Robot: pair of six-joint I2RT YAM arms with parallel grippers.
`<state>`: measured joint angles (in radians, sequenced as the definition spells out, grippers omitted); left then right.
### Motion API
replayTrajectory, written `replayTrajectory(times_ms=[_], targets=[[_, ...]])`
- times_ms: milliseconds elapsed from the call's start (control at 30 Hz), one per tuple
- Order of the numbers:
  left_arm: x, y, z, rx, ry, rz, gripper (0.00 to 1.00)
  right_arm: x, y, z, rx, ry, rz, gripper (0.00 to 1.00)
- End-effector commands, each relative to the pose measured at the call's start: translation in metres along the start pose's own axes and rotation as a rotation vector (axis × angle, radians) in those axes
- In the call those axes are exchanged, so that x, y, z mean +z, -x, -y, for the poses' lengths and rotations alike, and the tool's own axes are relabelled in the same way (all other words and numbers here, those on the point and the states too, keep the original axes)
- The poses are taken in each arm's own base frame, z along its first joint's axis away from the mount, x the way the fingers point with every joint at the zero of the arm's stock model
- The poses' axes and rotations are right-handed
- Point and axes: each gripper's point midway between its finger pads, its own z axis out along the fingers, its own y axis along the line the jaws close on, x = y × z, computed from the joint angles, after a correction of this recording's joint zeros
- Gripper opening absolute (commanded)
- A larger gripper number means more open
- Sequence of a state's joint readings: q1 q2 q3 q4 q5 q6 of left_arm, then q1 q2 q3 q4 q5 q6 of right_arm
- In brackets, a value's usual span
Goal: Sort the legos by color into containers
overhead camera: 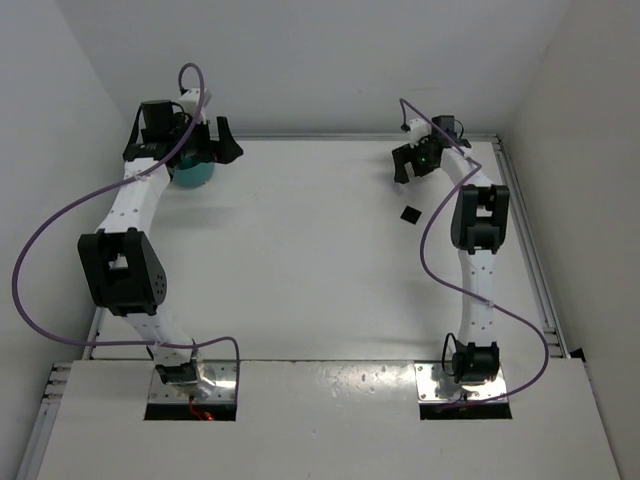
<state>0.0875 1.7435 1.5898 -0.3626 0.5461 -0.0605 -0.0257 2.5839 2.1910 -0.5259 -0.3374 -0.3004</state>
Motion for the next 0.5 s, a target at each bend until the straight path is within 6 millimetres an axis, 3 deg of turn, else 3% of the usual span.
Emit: replayTrajectory(times_ms=[0,67,233,300,467], targets=[[-0.014,0.020,0.007,0.020,-0.017,0.053,1.00,-0.005,0.030,0.019,0.148,-0.097,0.088,0.99],[-0.015,0.020,0.004,0.017,-0.018,0.055,1.00,-0.004,0.030,0.022,0.238,-0.127,0.094,0.99],[-0.013,0.015,0.003,-0.002,-0.019,0.040,1.00,0.002,0.013,0.021,0.382,-0.162,0.055,0.86],[-0.013,0.015,0.003,-0.002,-0.019,0.040,1.00,0.009,0.001,0.013,0.394,-0.158,0.023,0.82],[-0.015,0.015,-0.001,-0.006,-0.011,0.042,1.00,0.007,-0.013,0.021,0.411,-0.234,-0.017,0.75]])
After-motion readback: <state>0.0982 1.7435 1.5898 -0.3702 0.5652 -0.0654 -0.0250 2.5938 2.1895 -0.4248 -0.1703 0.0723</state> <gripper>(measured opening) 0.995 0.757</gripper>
